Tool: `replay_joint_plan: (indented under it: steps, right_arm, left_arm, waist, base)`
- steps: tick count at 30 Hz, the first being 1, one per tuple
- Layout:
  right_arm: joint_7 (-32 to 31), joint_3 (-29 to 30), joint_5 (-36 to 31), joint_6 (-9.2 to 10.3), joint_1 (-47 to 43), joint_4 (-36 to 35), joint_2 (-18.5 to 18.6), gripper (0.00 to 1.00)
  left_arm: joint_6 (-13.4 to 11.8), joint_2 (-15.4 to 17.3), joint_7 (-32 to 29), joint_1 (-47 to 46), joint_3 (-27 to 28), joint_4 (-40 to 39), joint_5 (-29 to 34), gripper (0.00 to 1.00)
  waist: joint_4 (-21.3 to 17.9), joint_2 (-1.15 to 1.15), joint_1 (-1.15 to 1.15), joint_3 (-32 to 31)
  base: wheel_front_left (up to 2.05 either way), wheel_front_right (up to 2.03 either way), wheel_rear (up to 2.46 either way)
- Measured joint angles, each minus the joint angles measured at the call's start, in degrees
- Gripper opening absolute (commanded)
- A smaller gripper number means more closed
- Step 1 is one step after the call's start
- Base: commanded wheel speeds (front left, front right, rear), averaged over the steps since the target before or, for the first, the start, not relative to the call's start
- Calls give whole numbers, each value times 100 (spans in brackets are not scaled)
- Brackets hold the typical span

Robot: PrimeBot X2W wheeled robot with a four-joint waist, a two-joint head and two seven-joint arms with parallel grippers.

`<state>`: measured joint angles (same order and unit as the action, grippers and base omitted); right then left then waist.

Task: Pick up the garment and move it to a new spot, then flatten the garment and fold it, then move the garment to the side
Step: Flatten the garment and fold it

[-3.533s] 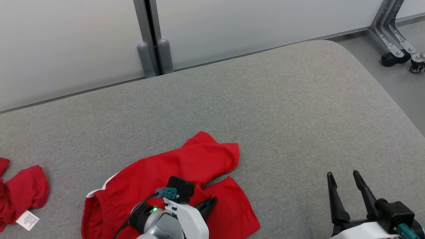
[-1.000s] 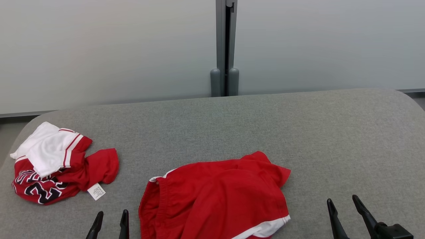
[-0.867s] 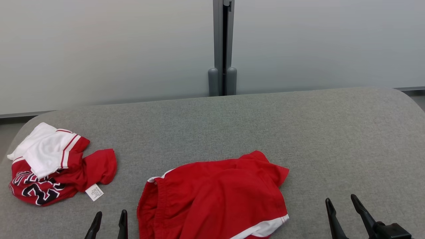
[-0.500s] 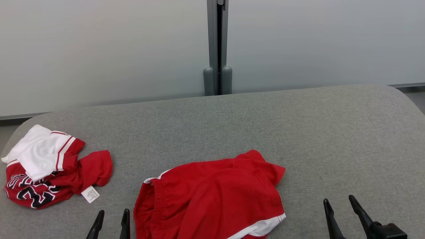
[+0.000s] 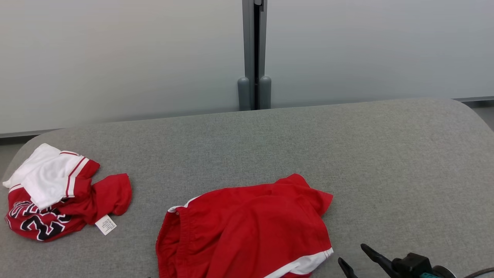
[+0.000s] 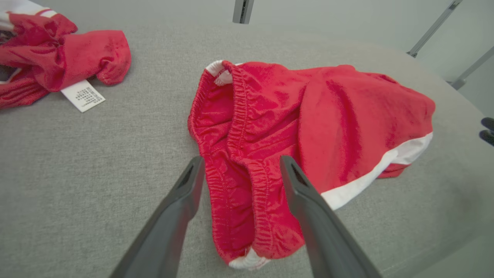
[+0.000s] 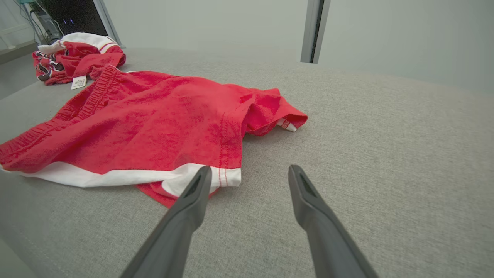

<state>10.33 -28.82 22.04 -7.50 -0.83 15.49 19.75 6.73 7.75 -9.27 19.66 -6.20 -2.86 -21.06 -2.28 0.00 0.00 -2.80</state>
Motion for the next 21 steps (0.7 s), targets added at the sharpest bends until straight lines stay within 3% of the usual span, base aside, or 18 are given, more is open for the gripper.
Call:
replay_joint_plan:
  steps: [7, 11, 21]
  right_arm:
    - [-275, -857, 531, 0, 600, 324, 197, 100]
    - [-269, -1112, 652, 0, 872, 579, 203, 100]
    - [-96, -1441, 845, 0, 1202, 959, 203, 100]
  left_arm:
    - [-67, 96, -1179, 355, -219, -768, -282, 100]
    - [-177, 100, -1426, 453, -244, -865, -319, 100]
    - [-186, 135, -1645, 472, -330, -903, -401, 100]
  waist:
    - [88, 0, 0, 159]
    - [133, 0, 0, 229]
    - [227, 0, 0, 391]
  base:
    - [0, 0, 0]
    - [0, 0, 0]
    - [0, 0, 0]
